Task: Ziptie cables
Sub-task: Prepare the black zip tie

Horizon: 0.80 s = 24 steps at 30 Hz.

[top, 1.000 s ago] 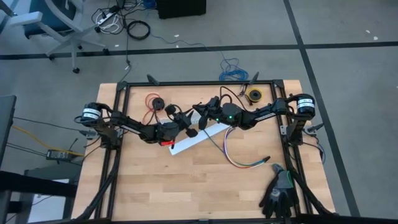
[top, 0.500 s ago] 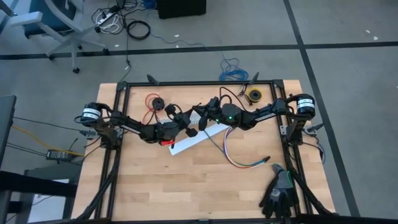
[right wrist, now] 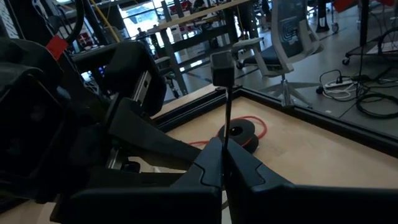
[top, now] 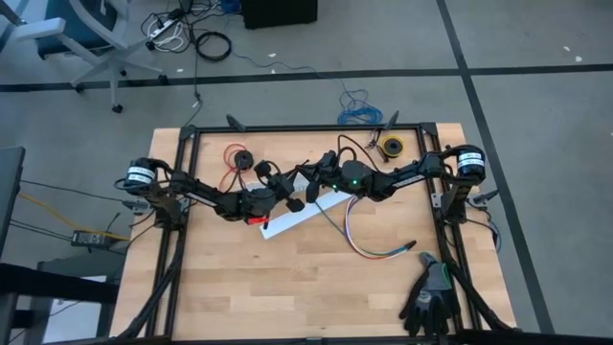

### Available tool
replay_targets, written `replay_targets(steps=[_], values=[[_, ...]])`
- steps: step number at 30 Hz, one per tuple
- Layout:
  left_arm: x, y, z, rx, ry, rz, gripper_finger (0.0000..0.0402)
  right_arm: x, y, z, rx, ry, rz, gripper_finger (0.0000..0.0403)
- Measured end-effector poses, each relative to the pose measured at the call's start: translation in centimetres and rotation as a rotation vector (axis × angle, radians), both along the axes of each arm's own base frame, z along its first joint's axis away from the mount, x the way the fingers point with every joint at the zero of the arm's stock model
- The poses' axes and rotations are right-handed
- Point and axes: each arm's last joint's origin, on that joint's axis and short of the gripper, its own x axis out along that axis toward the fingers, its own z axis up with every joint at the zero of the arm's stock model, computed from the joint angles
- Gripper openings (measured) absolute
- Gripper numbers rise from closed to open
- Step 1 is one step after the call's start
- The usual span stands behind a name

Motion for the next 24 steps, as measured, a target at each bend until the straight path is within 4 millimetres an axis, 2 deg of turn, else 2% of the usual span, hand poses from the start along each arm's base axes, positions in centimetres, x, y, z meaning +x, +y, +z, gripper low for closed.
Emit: replay_targets(steps=[24], values=[[0.03,-0.03,-0.04,-0.019,-0.015,-0.02,0.0037,0.1,0.6,0.04,-0.002,-0.003,0.052,0.0]])
